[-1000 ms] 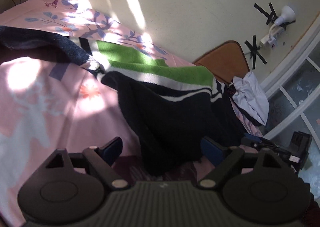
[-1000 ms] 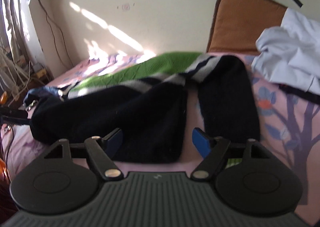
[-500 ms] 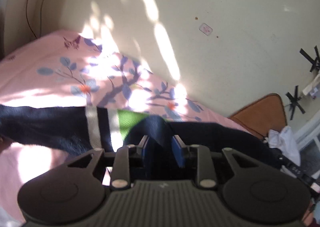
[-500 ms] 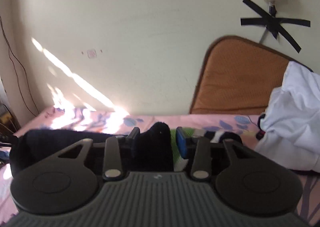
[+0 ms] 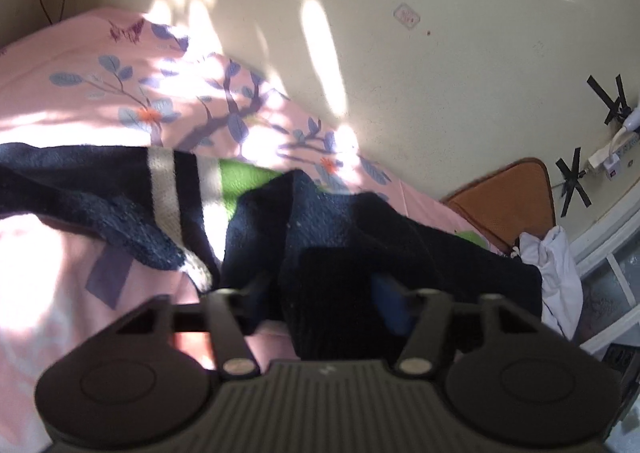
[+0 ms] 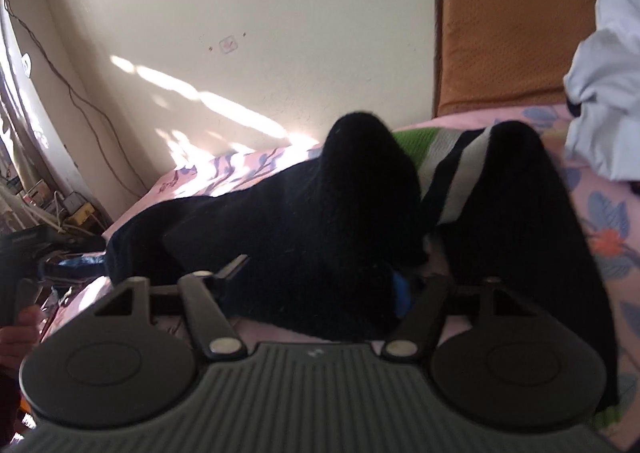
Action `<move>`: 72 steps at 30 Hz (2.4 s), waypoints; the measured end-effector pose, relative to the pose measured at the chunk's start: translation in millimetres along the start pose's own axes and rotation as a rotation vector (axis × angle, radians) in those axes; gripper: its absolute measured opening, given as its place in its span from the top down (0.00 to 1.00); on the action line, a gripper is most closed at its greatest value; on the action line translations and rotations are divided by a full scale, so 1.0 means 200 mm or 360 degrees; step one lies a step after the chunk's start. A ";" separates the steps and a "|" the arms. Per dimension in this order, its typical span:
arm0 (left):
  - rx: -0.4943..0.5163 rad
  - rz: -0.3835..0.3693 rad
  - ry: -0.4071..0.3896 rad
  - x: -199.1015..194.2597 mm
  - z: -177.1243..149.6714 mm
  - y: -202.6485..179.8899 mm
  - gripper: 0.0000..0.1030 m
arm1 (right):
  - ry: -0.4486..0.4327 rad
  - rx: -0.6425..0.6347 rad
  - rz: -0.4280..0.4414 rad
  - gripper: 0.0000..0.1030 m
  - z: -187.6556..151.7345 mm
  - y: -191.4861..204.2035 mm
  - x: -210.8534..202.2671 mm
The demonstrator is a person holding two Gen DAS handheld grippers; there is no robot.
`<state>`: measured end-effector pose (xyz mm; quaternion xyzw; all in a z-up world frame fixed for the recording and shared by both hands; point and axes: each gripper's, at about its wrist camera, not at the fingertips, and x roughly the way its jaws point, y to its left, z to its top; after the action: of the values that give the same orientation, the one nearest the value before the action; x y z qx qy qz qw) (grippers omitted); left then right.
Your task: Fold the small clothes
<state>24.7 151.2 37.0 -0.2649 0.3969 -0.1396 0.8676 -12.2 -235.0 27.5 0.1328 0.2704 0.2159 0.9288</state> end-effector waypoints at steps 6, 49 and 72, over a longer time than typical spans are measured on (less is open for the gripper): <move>0.0219 -0.0154 -0.0021 -0.31 -0.12 -0.14 0.88 | -0.0014 -0.0002 0.0254 0.89 0.03 0.14 -0.30; 0.1073 0.0728 -0.0115 0.59 0.30 -0.44 0.90 | -0.0067 -0.0741 -0.0353 0.81 0.48 0.22 0.44; 0.0475 0.0550 -0.0364 0.27 0.28 -0.25 0.55 | -0.0238 -0.0090 -0.0685 0.47 0.22 -0.36 -0.25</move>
<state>101.3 105.4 63.0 -0.0762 0.3105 -0.0153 0.9474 -1.4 -326.8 60.2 0.0616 0.2166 0.0098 0.9743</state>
